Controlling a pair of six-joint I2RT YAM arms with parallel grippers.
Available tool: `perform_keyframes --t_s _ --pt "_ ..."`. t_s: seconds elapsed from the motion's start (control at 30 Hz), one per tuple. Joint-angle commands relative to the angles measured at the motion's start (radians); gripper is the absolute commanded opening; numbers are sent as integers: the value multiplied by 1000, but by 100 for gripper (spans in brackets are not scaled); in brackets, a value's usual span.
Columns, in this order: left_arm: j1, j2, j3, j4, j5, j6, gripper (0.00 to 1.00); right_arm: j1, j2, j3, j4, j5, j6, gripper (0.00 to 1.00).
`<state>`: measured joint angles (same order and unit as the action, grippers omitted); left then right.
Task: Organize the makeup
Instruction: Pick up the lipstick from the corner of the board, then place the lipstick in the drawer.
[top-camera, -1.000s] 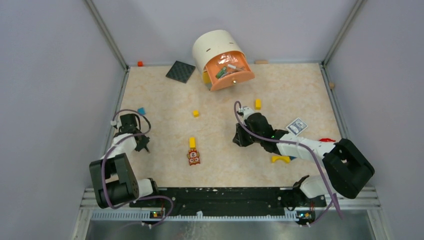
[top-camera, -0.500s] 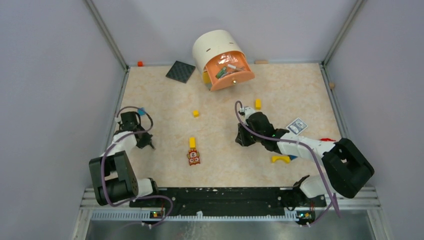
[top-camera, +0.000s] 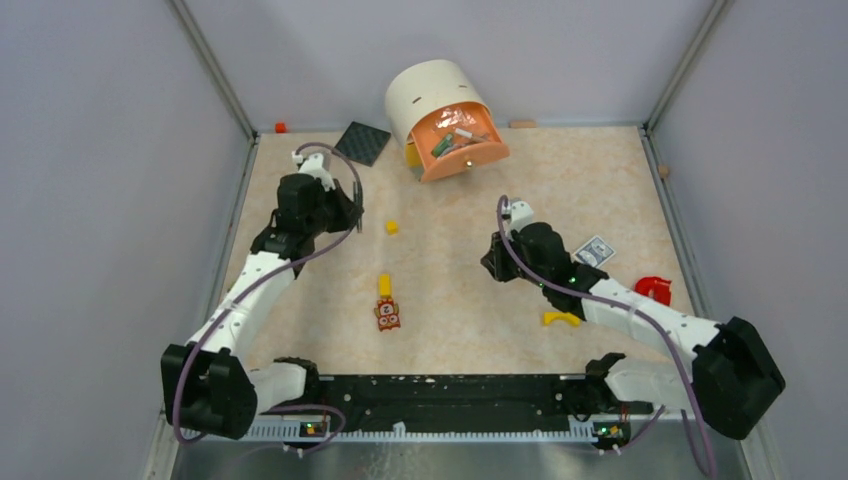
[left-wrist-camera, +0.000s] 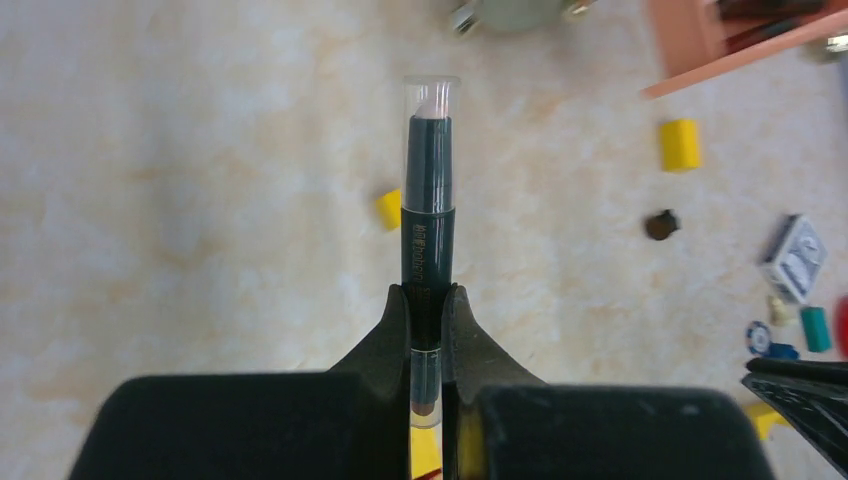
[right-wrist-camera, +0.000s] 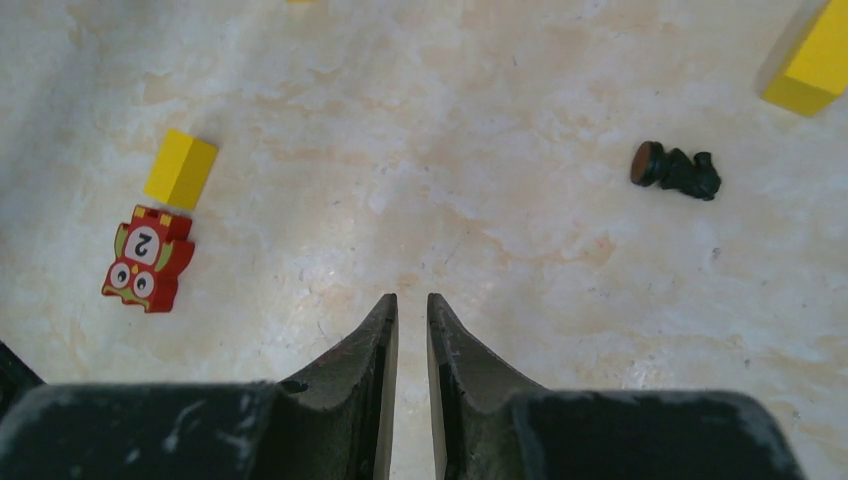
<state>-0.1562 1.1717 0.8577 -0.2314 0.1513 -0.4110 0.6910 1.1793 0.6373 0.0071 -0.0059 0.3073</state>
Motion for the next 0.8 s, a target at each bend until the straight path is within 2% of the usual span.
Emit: perform_keyframes --t_s 0.0,0.1,0.37,0.53,0.77 --pt "-51 21 141 168 162 109 0 -8 -107 -48 -4 100 16 16" --pt "-101 60 208 252 237 189 0 -10 -161 -66 -42 133 34 16" --pt "-213 176 342 468 222 437 0 -10 -335 -115 -128 201 30 16" --pt "-220 302 530 374 289 567 0 -10 -416 -129 -169 251 23 16" --pt "-249 508 797 240 300 722 0 -10 -466 -117 -225 260 29 16"
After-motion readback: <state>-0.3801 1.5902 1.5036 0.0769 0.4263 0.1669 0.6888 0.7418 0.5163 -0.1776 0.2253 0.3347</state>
